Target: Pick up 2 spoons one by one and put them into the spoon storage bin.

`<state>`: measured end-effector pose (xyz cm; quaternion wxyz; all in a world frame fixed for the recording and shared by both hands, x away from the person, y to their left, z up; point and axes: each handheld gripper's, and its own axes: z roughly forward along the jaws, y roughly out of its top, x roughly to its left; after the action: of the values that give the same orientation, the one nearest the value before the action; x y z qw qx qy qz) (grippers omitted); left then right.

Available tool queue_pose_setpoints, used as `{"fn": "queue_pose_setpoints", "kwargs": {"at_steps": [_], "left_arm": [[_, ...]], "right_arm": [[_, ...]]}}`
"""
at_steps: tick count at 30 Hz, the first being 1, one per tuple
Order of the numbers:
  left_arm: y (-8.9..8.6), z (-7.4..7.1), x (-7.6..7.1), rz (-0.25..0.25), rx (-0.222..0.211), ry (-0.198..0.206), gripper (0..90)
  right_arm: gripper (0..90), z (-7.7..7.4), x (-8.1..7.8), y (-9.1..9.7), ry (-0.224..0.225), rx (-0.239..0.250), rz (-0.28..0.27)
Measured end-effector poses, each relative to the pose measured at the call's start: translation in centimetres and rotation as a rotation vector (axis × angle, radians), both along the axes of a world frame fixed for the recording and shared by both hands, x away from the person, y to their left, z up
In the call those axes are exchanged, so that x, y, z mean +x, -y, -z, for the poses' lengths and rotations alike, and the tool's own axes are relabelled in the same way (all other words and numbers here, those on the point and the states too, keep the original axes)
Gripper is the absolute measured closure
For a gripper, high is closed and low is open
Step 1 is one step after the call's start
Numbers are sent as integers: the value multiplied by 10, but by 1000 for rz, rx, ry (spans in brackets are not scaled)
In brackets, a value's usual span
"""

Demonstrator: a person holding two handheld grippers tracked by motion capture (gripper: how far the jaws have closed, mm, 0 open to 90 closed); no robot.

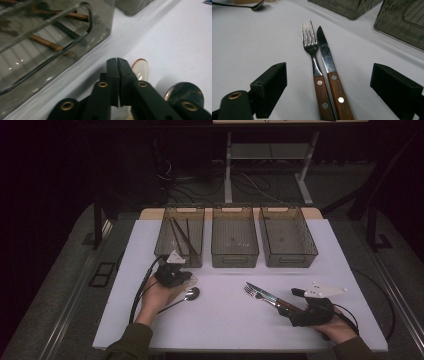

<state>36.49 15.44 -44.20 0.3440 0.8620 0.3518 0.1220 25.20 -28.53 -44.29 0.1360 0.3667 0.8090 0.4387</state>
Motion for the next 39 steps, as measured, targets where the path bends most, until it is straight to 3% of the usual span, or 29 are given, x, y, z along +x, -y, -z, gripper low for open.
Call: {"fn": "queue_pose_setpoints", "kwargs": {"at_steps": [3, 5, 9, 11, 15, 18, 26, 31, 39], "left_arm": [[-8, -6, -3, -21, -16, 27, 803], [-14, -10, -6, -26, -23, 25, 764], [-22, -14, -21, -31, -18, 49, 661], [-26, -15, -30, -33, -14, 54, 634], [-31, -19, -44, -35, -50, 59, 589], [-33, -19, -51, -33, -39, 66, 571], [-42, -10, -59, -30, -38, 13, 590], [-44, -8, -62, -29, -37, 4, 597], [-46, -3, -64, -12, 13, -32, 643]], "right_arm": [[135, 0, 0, 0, 1, 0, 1], [135, -1, 0, 0, 2, 0, 1], [135, 0, -1, 1, 3, -3, 2], [135, -1, -1, 1, 6, -4, 2], [135, -1, -1, 1, 6, -9, 1], [135, 0, -1, 0, 6, -9, 0], [135, 0, -1, 0, 7, -10, 1], [135, -1, -1, 1, 9, -10, 5], [135, -1, -1, 1, 10, -11, 4]]}}
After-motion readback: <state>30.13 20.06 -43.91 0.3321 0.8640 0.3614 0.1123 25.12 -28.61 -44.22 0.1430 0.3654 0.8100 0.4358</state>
